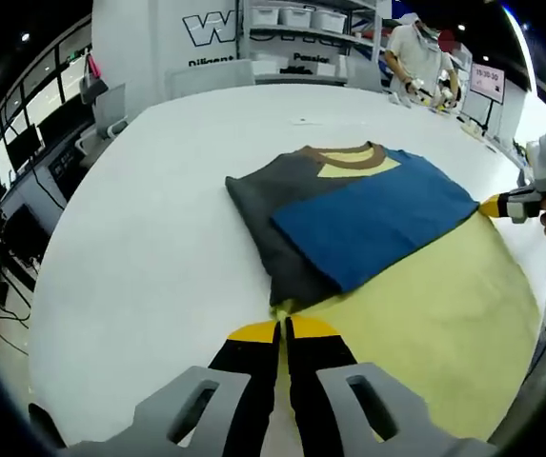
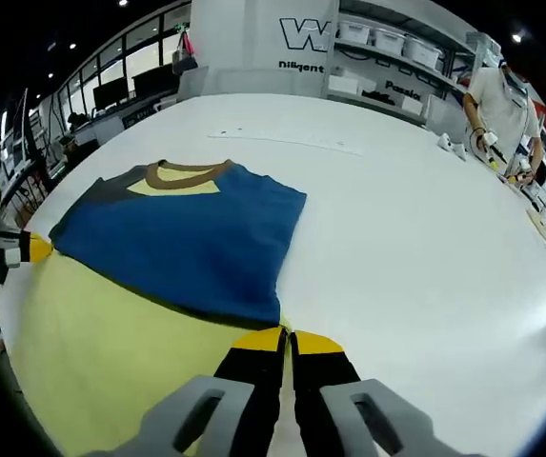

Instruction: Fold the garment on the visible template until the final outline fits inside the template.

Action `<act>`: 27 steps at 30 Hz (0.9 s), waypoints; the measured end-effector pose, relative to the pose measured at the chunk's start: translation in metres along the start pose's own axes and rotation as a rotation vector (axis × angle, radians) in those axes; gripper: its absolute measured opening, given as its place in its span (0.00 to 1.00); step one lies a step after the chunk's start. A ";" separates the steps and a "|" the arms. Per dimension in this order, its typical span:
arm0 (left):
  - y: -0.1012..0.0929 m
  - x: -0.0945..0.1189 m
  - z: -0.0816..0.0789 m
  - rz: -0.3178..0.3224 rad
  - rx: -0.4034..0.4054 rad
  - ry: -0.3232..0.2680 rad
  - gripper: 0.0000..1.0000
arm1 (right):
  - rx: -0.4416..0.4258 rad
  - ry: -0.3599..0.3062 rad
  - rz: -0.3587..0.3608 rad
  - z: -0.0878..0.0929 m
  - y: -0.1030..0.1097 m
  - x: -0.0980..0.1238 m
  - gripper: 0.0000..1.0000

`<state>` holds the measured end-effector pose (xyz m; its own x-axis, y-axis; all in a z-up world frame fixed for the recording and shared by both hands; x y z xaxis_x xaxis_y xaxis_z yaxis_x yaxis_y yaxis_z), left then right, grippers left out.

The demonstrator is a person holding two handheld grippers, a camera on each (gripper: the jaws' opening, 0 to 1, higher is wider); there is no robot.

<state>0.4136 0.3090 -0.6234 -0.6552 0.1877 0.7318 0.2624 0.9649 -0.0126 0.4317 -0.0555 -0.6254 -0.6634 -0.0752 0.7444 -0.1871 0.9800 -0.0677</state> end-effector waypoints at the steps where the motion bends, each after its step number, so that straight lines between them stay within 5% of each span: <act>1: -0.001 0.000 0.000 0.001 0.000 -0.001 0.02 | 0.000 0.000 0.001 0.000 -0.002 0.001 0.00; 14: -0.016 -0.003 -0.001 0.026 -0.020 -0.013 0.02 | -0.033 0.008 0.024 0.007 -0.019 0.002 0.00; 18: -0.014 -0.003 -0.003 0.014 -0.009 -0.010 0.04 | -0.123 -0.018 -0.011 0.007 -0.018 0.000 0.00; 23: -0.010 0.003 -0.005 0.016 -0.010 -0.015 0.25 | -0.147 -0.047 -0.017 0.005 -0.022 0.008 0.08; 27: -0.013 0.016 -0.008 0.042 0.054 -0.023 0.30 | -0.221 -0.099 -0.079 0.000 -0.015 0.018 0.20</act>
<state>0.4054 0.2980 -0.6066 -0.6611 0.2314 0.7137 0.2513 0.9646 -0.0801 0.4228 -0.0719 -0.6115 -0.7225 -0.1604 0.6725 -0.0855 0.9860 0.1433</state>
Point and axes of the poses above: the point that each gripper's makers call its tool centre point, and the gripper's own axes: x roughly backward along the fingers, y roughly to its left, z roughly out of its underside, the point moved 2 cm from there along x, roughly backward along the fingers, and after that the axes turned 1 degree about -y, right-handed, at the moved point
